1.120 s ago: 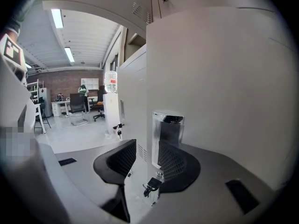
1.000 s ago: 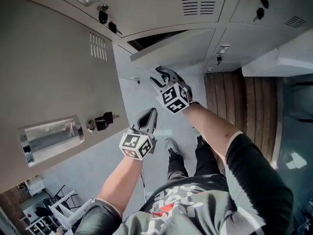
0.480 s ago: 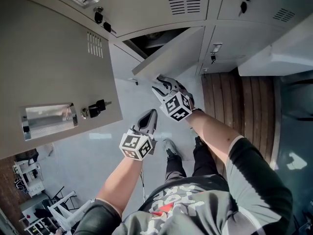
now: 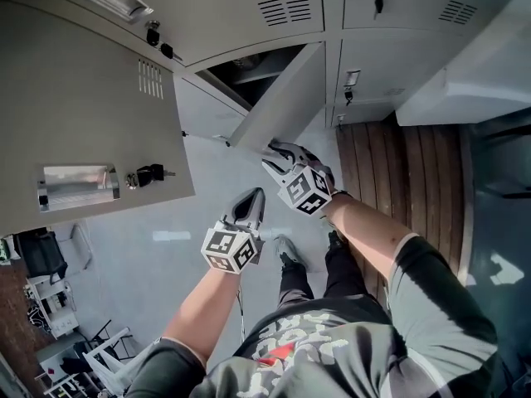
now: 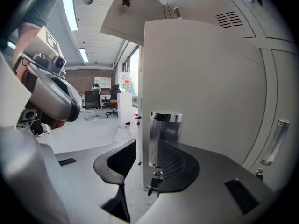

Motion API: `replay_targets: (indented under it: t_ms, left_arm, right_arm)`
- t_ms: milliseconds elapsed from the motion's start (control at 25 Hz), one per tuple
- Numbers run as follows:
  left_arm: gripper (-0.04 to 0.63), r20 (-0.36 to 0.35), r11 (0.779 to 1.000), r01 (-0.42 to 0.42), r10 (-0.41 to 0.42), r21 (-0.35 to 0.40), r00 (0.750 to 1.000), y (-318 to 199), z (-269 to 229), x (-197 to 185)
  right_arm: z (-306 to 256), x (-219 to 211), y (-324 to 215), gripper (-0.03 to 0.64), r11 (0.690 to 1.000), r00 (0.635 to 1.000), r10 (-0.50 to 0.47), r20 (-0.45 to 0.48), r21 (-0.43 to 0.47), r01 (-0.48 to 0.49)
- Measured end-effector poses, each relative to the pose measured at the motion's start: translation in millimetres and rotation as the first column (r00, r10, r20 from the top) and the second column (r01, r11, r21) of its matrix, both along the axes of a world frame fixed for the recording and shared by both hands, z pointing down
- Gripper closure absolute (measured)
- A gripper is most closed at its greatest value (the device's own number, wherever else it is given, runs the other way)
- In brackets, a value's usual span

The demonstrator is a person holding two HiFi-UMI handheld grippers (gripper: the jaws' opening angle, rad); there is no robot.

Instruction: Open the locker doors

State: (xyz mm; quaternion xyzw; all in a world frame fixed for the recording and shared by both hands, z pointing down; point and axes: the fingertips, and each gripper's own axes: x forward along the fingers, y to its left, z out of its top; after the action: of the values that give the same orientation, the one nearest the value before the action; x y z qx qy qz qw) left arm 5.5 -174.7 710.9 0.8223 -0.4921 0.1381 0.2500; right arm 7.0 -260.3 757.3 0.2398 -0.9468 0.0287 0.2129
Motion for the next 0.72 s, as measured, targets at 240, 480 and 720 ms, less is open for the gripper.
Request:
replay_targets:
  t_ms: [240,480,720]
  left_arm:
    - [0.597,0.005,1.000,-0.016,0.016,-0.006,1.000,7,-2,12]
    - [0.597,0.010,0.999,-0.035,0.035,-0.005,0.999,7,-4,22]
    - [0.597,0.015,0.999,-0.049,0.049,-0.005,0.999,3,-7,27]
  right_arm:
    - [3,29,20,0.459,0.999,0.999,-0.034,-0.022,0.018,0.035]
    - [4,59,32,0.477,0.999,0.999,-0.032,-0.031,0.021,0.033]
    - [2,74,36,0.488,0.996,0.999,0.038,0.025,-0.082,-0.036]
